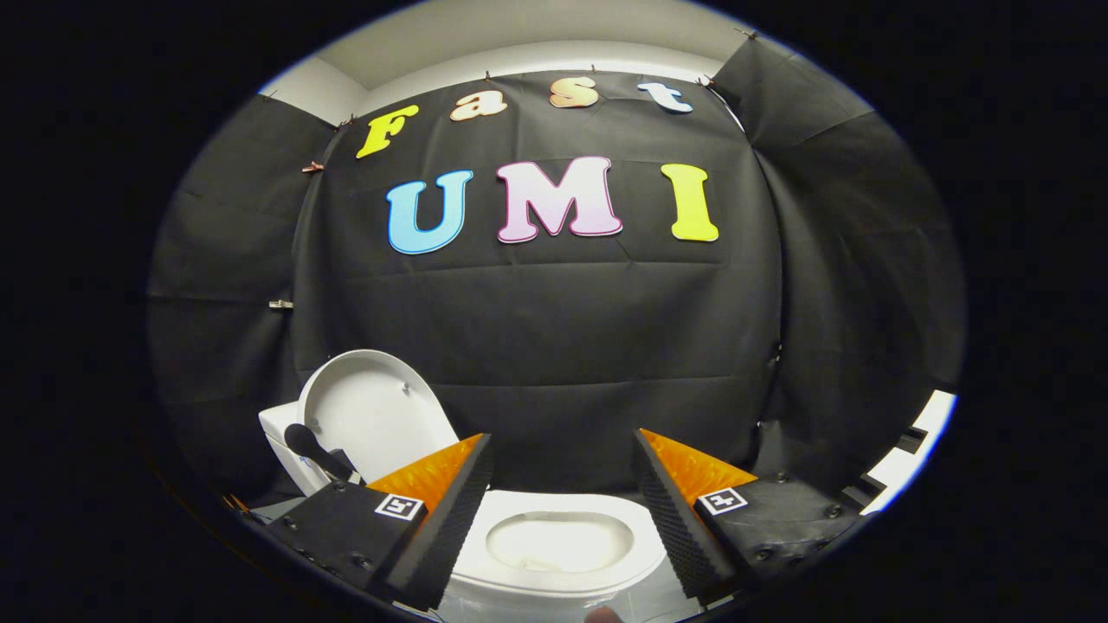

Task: Open the toilet lid.

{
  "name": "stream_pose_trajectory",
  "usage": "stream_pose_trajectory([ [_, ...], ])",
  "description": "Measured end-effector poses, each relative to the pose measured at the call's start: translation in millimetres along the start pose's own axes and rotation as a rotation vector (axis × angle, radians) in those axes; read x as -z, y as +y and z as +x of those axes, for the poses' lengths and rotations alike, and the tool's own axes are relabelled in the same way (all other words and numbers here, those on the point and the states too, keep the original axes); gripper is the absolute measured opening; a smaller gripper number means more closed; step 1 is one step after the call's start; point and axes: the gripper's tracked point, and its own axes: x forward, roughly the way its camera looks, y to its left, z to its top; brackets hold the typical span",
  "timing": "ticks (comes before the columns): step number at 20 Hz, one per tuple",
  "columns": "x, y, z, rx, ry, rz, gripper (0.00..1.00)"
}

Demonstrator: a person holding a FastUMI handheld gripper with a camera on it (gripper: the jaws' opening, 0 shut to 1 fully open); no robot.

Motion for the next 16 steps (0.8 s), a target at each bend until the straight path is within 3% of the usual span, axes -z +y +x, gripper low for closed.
stream_pose_trajectory([
  [16, 15.7, 14.2, -6.7, -0.025, 0.033, -0.016, 0.99],
])
